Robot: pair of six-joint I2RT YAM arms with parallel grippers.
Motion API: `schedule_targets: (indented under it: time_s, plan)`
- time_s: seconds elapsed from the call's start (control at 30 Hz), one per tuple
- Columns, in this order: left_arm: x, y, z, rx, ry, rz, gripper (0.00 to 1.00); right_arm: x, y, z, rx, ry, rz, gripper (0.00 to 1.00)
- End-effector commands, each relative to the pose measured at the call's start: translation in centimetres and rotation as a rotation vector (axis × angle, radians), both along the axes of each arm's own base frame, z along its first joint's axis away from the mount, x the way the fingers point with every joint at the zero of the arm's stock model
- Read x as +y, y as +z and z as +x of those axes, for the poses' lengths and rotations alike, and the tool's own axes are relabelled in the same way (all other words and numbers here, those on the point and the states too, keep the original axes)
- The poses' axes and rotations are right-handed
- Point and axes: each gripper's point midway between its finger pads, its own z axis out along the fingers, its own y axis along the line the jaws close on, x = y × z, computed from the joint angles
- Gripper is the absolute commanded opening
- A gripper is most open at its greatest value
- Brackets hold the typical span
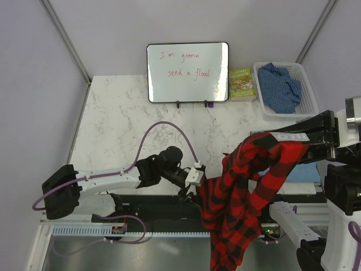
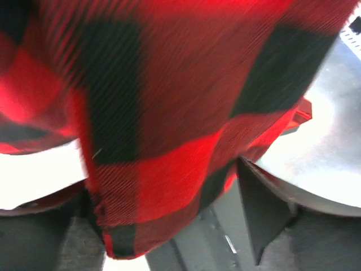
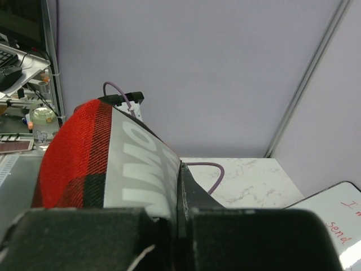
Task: Fold and stack the long sleeve shirts
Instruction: Flatten the shirt out
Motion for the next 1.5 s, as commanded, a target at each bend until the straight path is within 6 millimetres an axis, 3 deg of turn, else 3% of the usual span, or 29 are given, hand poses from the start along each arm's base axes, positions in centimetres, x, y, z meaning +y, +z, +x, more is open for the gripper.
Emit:
schedule_targets:
  time_s: [0.0, 0.1, 0.2, 0.27, 0.37, 0.4, 0.43, 0.5, 0.53, 0.6, 0.63, 0.7, 0.73, 0.77, 0.8, 0.83, 0.93, 0.97, 1.03, 1.07, 1.1, 1.17, 1.2, 1.23, 1.27, 1.33, 1.37, 1.47]
  plan:
    - [-1.0, 2.7, -1.2, 0.045, -0.043, -0.061, 0.77, 0.0, 0.5, -1.3, -0.031, 0.028, -0.016, 0.00]
    - [-0.3, 2.3, -0.7, 0.050, 0.021, -0.015, 0.57, 0.0, 0.1, -1.3, -0.019, 0.036, -0.021, 0.00]
    - [0.5, 3.5, -0.7, 0.047, 0.049, -0.027, 0.48, 0.1, -0.7, -1.1, -0.008, 0.035, -0.023, 0.00]
    - [0.9, 5.5, -1.2, 0.064, 0.047, -0.056, 0.48, 0.1, -1.3, -0.6, -0.002, 0.031, -0.027, 0.00]
    - [1.2, 7.2, -0.9, 0.082, 0.089, -0.040, 0.23, 0.0, -1.7, 0.5, 0.019, -0.011, -0.018, 0.00]
    - [1.6, 7.2, -0.8, 0.091, 0.107, 0.003, 0.02, -0.3, -1.4, 1.9, -0.010, -0.074, -0.002, 0.00]
    - [2.0, 7.6, -0.2, 0.078, 0.149, 0.009, 0.02, -0.4, -2.2, 2.9, 0.047, -0.109, -0.009, 0.00]
    - [3.4, 7.8, 0.4, 0.082, 0.184, 0.042, 0.02, -0.9, -1.9, 4.7, 0.000, -0.200, -0.021, 0.00]
    - [5.1, 6.8, 2.0, 0.109, 0.267, 0.107, 0.02, -1.6, -1.9, 6.2, 0.019, -0.283, -0.008, 0.00]
    - [7.9, 7.0, 3.5, 0.092, 0.341, 0.124, 0.02, -2.2, -2.3, 8.7, 0.032, -0.370, -0.012, 0.00]
    - [10.2, 5.9, 5.6, 0.096, 0.456, 0.189, 0.02, -2.9, -2.7, 10.4, 0.023, -0.444, -0.012, 0.00]
    - [12.6, 7.6, 8.0, -0.020, 0.576, 0.161, 0.02, -3.4, -3.6, 12.9, 0.051, -0.502, -0.016, 0.00]
    - [14.4, 7.8, 10.5, -0.065, 0.708, 0.190, 0.02, -3.5, -4.5, 14.3, 0.068, -0.519, -0.020, 0.00]
    - [15.6, 8.1, 11.3, -0.093, 0.770, 0.219, 0.02, -3.7, -4.9, 15.2, 0.075, -0.544, -0.023, 0.00]
    - [16.4, 9.8, 12.6, -0.159, 0.821, 0.214, 0.02, -3.6, -5.8, 16.3, 0.086, -0.546, -0.042, 0.00]
    - [18.0, 10.2, 14.5, -0.209, 0.932, 0.254, 0.02, -3.6, -6.9, 17.3, 0.097, -0.550, -0.059, 0.00]
    - [21.2, 12.9, 17.1, -0.320, 1.111, 0.315, 0.02, -3.4, -8.6, 18.8, 0.092, -0.544, -0.109, 0.00]
    - [22.0, 14.7, 17.0, -0.345, 1.142, 0.304, 0.02, -3.7, -8.8, 19.2, 0.066, -0.568, -0.131, 0.00]
    - [23.4, 16.8, 16.9, -0.376, 1.212, 0.287, 0.02, -4.0, -9.0, 18.8, 0.056, -0.585, -0.164, 0.00]
    - [23.9, 19.5, 16.3, -0.394, 1.231, 0.229, 0.02, -4.3, -8.8, 18.5, 0.022, -0.598, -0.188, 0.00]
    - [24.6, 19.5, 15.3, -0.389, 1.218, 0.258, 0.02, -4.7, -8.8, 17.5, 0.023, -0.619, -0.198, 0.00]
    - [25.5, 22.3, 13.3, -0.418, 1.204, 0.187, 0.02, -5.2, -8.0, 15.7, -0.026, -0.638, -0.202, 0.00]
    - [25.8, 22.3, 11.9, -0.433, 1.161, 0.194, 0.02, -5.5, -7.2, 13.5, -0.082, -0.650, -0.193, 0.00]
    - [26.5, 23.3, 10.5, -0.470, 1.151, 0.154, 0.02, -5.7, -6.9, 12.5, -0.101, -0.656, -0.184, 0.00]
    - [27.2, 25.0, 9.3, -0.506, 1.153, 0.110, 0.02, -6.0, -6.0, 9.9, -0.155, -0.665, -0.157, 0.00]
    - [28.8, 25.9, 8.0, -0.538, 1.182, 0.106, 0.02, -6.3, -5.5, 7.5, -0.198, -0.671, -0.135, 0.00]
    - [29.7, 27.2, 7.1, -0.569, 1.205, 0.075, 0.02, -6.5, -5.0, 5.3, -0.246, -0.674, -0.113, 0.00]
    - [32.1, 27.9, 6.7, -0.611, 1.309, 0.076, 0.02, -6.5, -5.1, 2.5, -0.278, -0.659, -0.099, 0.00]
